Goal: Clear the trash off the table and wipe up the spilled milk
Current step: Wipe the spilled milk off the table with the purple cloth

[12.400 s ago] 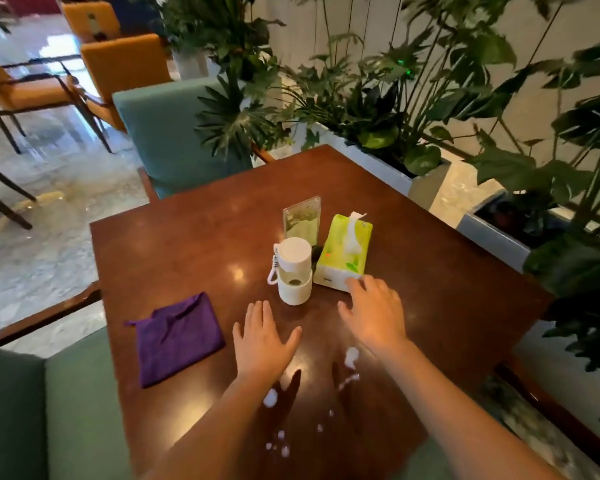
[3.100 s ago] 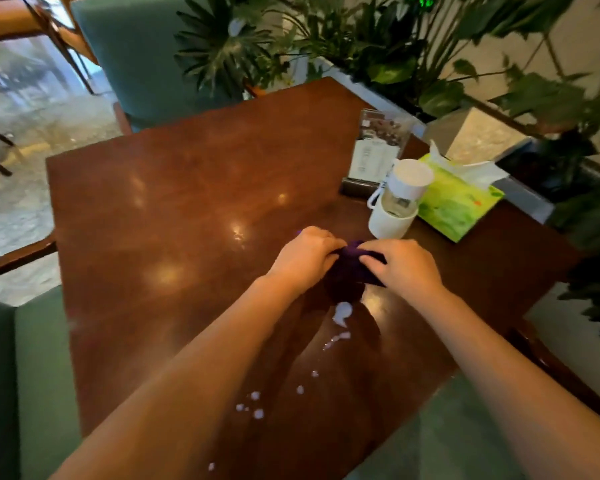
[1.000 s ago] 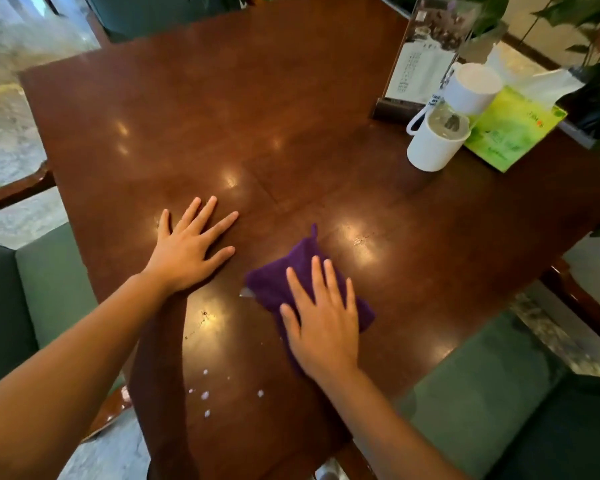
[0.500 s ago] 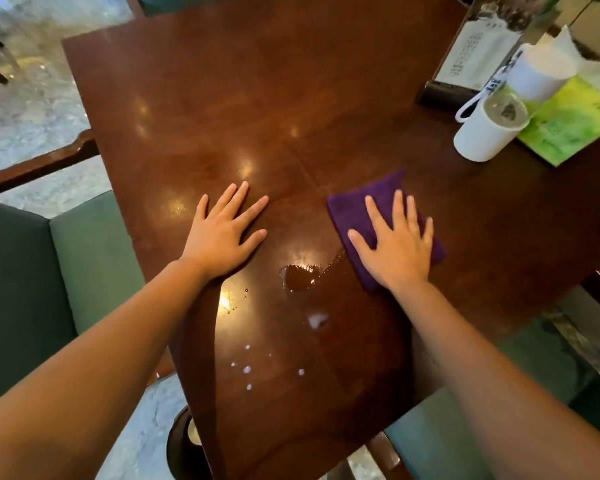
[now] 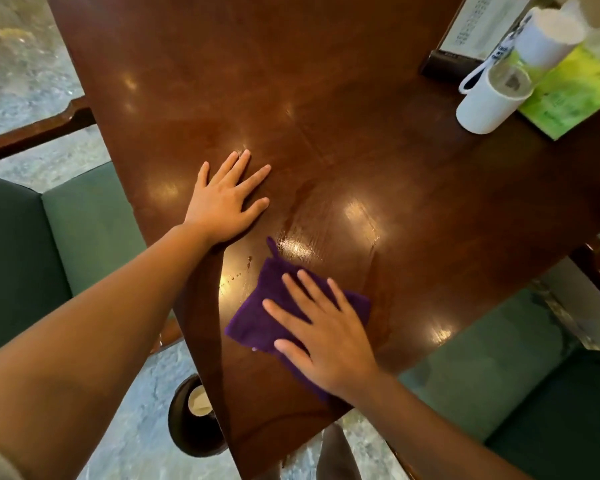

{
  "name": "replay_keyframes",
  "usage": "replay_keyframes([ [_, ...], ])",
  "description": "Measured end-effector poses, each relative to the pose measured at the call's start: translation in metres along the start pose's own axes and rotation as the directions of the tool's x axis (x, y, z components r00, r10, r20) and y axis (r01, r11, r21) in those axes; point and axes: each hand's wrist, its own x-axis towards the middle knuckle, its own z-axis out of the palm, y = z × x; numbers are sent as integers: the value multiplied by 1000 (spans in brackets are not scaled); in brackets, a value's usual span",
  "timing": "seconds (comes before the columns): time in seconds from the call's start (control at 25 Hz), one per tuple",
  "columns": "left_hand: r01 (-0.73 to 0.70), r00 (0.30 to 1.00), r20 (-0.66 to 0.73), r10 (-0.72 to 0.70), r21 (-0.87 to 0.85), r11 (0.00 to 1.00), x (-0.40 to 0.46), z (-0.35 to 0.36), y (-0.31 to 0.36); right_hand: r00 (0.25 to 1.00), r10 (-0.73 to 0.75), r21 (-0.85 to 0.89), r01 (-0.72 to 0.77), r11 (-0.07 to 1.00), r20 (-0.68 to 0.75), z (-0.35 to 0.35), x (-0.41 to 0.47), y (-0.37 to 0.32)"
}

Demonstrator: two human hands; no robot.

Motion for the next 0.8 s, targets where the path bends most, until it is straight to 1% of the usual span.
replay_keyframes([
  [0.12, 5, 1000, 15, -5, 4, 1000, 0, -2, 1, 1000, -28, -9, 29, 1000, 12, 3, -13, -14],
  [0.16, 6, 1000, 20, -6, 5, 1000, 0, -3, 2, 1000, -21, -19, 21, 1000, 11, 3, -15, -15],
  [0.2, 7, 1000, 23, -7, 5, 1000, 0, -3, 2, 1000, 19, -29, -19, 999, 2, 2, -18, -13],
  [0.24, 7, 1000, 24, -7, 5, 1000, -1, -4, 2, 995, 101, -30, -101, 994, -17, 1, -20, -9],
  [0.28, 6, 1000, 23, -6, 7, 1000, -1, -4, 2, 976, 213, -15, -214, 977, -40, -1, -21, 0],
  [0.36, 9, 1000, 22, -10, 13, 1000, -1, -3, 1, 905, 418, 41, -416, 909, -80, -7, -17, 26],
  [0.4, 10, 1000, 23, -10, 14, 1000, -1, -3, 1, 871, 483, 50, -481, 875, -88, -11, -8, 43],
  [0.48, 9, 1000, 25, -9, 9, 1000, 0, -2, 1, 838, 538, 39, -537, 843, -89, -19, 26, 79],
  [0.56, 14, 1000, 20, -14, 1, 1000, 1, -1, -1, 847, 525, 27, -525, 851, -79, -27, 76, 111],
  [0.64, 9, 1000, 18, -9, -4, 1000, 3, 0, -2, 890, 452, -3, -453, 892, -54, -32, 120, 130],
  [0.72, 2, 1000, 15, -2, -6, 1000, 4, 1, -3, 936, 347, -38, -349, 936, -55, -29, 141, 128],
  [0.8, 4, 1000, 19, -4, -18, 1000, 4, 1, -3, 972, 224, -48, -227, 973, -69, -22, 132, 106],
])
